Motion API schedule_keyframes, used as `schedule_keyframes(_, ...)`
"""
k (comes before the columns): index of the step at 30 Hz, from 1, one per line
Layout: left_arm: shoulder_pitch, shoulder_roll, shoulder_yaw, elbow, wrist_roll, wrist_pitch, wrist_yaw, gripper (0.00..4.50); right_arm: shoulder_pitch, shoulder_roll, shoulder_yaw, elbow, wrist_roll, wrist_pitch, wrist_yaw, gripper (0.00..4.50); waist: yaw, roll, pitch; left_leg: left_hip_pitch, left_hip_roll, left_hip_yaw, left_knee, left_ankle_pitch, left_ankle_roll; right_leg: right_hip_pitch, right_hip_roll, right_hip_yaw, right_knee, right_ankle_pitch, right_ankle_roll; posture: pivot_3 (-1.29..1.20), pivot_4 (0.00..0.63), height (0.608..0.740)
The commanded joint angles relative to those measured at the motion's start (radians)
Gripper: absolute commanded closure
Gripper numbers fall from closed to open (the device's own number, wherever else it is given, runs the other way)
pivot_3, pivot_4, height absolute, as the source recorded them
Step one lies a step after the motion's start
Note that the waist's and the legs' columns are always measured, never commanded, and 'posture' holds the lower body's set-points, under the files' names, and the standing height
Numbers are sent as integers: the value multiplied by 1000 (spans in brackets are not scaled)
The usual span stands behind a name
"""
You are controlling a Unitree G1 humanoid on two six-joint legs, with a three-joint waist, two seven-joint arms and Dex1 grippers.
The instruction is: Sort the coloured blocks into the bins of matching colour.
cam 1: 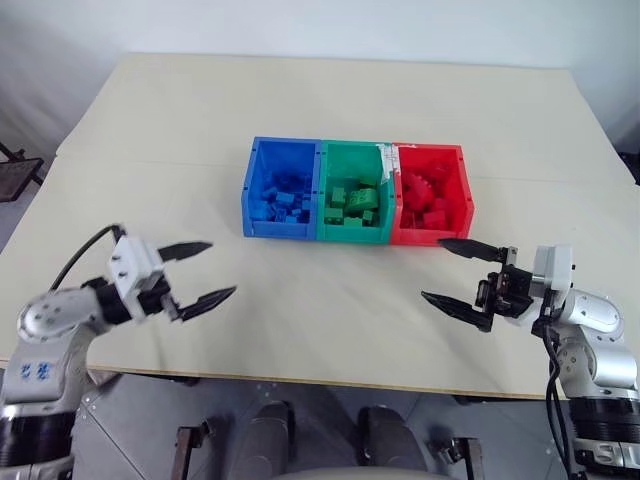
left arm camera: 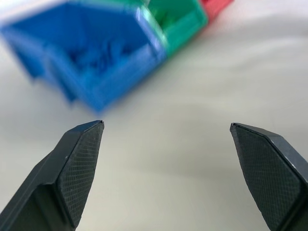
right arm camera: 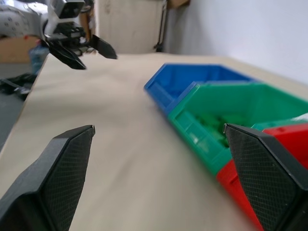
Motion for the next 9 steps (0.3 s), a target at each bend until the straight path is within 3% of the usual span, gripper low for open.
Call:
schedule_keyframes(1, 52, -6, 43, -23, 19, -57, 26, 39, -10, -22, -14, 28, -7, -34, 42, 0, 0, 0, 0, 0, 0, 0, 0, 0, 0, 0, 0, 0, 0, 0, 0, 0, 150, 740)
schedule_keyframes(9, 70, -51, 8, -107, 38, -34, 138, 39, -38, -31, -27, 104, -23, -62, 71, 0, -3, 0, 0, 0, 0, 1, -1, 0, 0, 0, 0, 0, 0, 0, 0, 0, 150, 740)
